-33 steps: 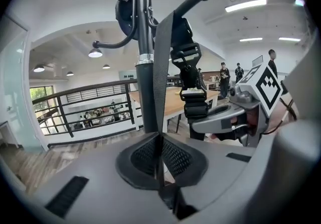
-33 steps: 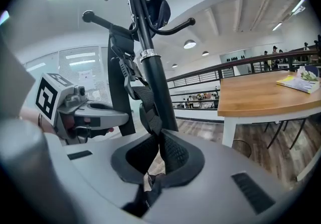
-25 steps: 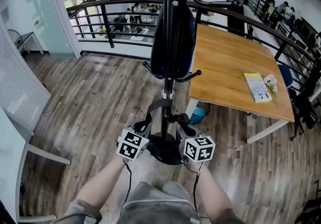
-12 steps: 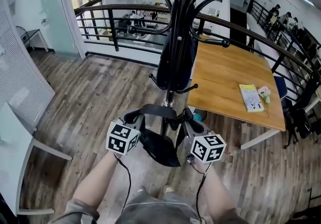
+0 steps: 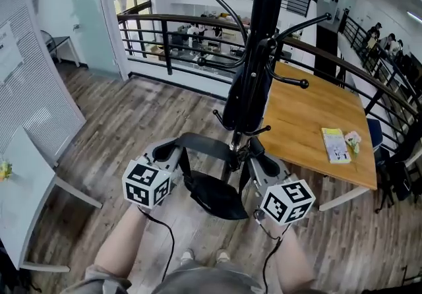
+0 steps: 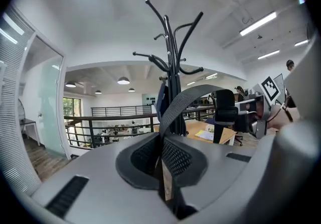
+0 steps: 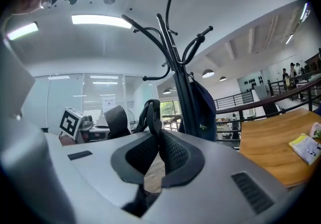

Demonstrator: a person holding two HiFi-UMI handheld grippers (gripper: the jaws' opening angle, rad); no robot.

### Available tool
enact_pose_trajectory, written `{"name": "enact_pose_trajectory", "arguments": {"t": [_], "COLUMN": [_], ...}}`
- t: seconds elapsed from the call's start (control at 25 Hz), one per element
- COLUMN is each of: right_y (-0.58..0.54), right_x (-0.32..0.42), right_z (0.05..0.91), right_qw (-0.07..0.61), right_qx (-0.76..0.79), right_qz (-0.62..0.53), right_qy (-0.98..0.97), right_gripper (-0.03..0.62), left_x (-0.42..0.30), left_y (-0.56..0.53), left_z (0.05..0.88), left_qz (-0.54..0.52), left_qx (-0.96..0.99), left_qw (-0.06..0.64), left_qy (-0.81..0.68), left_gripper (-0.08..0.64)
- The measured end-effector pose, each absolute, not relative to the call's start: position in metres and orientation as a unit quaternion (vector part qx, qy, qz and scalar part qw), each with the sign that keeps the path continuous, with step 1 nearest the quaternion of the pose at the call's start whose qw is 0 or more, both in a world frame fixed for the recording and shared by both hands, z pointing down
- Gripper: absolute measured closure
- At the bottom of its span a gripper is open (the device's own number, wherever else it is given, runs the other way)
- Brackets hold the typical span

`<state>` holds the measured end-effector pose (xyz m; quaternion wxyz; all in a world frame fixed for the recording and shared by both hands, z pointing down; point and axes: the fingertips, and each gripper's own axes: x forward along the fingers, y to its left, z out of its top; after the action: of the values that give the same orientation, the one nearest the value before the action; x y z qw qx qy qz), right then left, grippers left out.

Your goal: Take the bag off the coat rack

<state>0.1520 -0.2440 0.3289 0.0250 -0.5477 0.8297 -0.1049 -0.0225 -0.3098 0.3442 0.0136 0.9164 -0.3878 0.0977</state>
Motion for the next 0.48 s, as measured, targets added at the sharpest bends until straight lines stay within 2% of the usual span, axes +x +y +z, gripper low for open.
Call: {"name": "enact_pose_trajectory", "arguments": {"t": [0.16, 0.48], "right_y": [-0.241, -0.235], "right_x": [0.134, 0.075], "right_z": [0.293, 0.271], "right_qw": [0.039, 0.013], "right_qx": [-0.515, -0.44], "right_qz": [-0.081, -0.035], "right_qy": [0.853, 0.897], "right_gripper": [0.555, 0.555], "left_x": [-0.061, -0.143], "left_y": [-0.3, -0.267], "left_z": [0.312, 0.289], "left_qz": [0.082, 0.097], "left_qx": [0.906, 0.869], "left_qw": [-0.003, -0.037], "left_qy": [-0.416, -0.485], "left_gripper": [0.545, 0.545]}}
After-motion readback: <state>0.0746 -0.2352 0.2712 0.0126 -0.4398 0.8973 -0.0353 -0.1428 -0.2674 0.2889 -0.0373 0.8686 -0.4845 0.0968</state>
